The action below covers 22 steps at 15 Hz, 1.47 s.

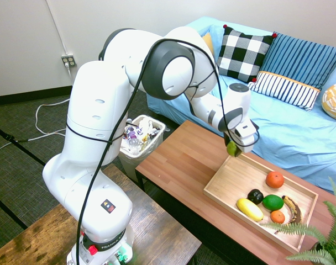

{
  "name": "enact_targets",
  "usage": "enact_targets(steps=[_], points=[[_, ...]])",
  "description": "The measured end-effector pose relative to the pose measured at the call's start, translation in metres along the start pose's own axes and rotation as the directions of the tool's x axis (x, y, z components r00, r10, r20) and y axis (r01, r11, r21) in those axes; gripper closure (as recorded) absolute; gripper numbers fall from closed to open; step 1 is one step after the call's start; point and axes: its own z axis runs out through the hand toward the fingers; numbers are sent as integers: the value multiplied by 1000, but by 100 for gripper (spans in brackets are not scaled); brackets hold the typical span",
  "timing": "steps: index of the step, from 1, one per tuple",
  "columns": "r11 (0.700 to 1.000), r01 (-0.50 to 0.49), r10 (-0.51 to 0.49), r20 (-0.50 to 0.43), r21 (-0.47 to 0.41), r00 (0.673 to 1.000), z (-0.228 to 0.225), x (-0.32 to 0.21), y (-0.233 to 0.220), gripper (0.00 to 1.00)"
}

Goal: Put the apple in the tray

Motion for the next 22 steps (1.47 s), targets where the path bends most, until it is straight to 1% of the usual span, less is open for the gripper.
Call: enact_targets(steps=[2,4,9,12,13,19,22], points=[[999,-47,47,-2,-19,999,13,28,29,100],[997,-71,71,11,-25,997,29,36,41,100],[996,-77,79,48,-46,996,75,27,34,100],[996,-79,82,62,-48,995,92,31,32,100],[996,-76,79,66,-46,995,95,31,31,0],[998,-53,56,86,-36,995,99,40,33,0],[999,-26,29,110,-33,993,96,51,32,0]])
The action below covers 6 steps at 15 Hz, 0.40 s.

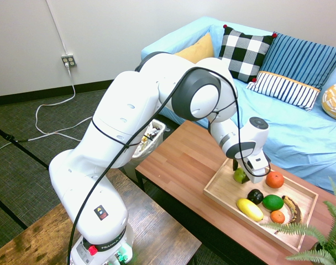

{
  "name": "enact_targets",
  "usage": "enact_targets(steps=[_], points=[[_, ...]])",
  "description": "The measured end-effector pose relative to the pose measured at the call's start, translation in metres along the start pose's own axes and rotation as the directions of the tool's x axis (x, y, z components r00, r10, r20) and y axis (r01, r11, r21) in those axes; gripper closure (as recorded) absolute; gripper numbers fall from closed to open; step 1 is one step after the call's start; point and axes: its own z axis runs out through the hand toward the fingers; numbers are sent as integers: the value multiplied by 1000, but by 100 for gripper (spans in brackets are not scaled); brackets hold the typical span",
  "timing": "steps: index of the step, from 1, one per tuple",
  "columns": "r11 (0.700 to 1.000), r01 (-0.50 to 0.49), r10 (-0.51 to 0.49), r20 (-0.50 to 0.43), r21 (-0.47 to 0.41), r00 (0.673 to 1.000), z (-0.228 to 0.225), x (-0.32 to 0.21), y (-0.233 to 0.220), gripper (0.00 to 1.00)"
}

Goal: Put the apple in the tray

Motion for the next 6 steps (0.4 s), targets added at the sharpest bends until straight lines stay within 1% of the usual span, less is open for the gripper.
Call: enact_targets(steps=[3,4,6], points=[[999,31,-31,22,19,999,-13,15,0,0],[998,43,-44,27,35,999,-28,24,2,0],[996,67,-70,39,60,997,-74,51,14,0]])
